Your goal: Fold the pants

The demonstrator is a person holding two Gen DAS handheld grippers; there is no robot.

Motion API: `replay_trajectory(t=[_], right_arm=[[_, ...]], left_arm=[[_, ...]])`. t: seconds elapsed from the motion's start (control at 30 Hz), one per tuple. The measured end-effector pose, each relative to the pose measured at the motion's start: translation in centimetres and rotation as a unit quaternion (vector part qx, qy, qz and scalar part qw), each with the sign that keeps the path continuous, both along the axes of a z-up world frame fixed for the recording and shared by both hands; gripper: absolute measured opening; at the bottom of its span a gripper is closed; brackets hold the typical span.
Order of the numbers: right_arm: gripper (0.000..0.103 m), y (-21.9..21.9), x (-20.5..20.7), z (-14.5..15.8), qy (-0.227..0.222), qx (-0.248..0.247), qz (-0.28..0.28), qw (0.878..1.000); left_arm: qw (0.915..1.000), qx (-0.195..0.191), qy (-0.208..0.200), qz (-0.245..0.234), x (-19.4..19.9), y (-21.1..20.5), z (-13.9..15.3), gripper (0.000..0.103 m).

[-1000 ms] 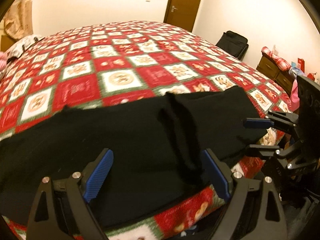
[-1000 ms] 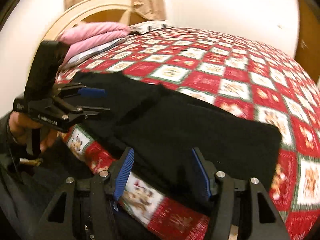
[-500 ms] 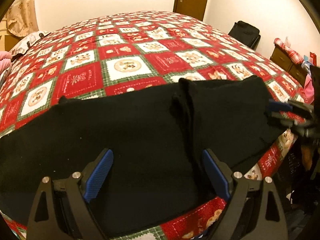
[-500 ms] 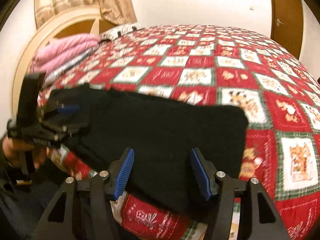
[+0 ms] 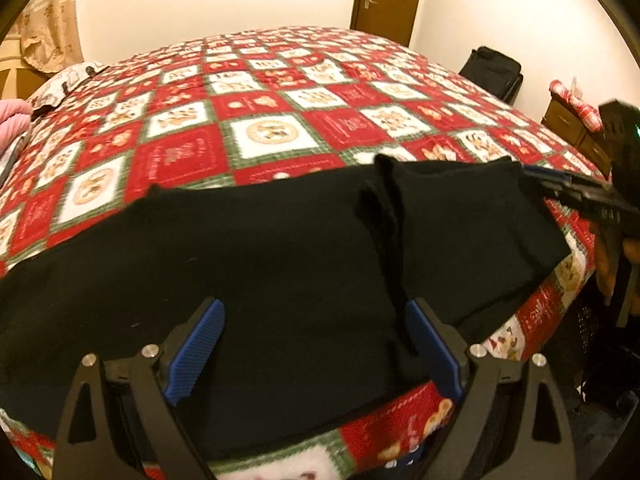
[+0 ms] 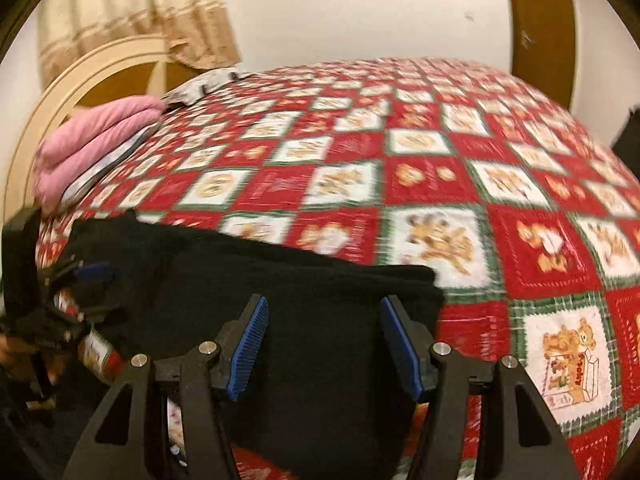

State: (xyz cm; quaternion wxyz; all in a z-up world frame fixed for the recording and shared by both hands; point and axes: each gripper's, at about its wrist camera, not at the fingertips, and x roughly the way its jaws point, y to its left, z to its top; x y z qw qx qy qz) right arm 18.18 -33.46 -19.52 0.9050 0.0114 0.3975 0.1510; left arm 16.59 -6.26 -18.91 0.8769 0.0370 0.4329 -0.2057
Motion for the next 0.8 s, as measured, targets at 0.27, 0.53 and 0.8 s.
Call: replay_trajectory(t=[0.27, 0.53, 0.8], right_arm=[[0.06, 9.1, -2.0, -1.0, -0.002, -0.032, 0.119, 0.992], [0.072, 14.9, -2.2, -4.1, 0.008, -0.072, 0.196, 0.978], [0.072, 13.7, -2.5, -2.0, -0.008, -0.014, 0.178, 0.984]], left_arm=[[0.9975, 0.015, -0.02, 0.066, -0.5, 6.4, 1.4, 0.094], [0.9818, 0.046, -0.056, 0.175, 0.2, 15.9, 2.5, 0.094], [0.9593, 0.009, -0.046, 0.278, 0.6, 26.0, 0.5, 0.094]])
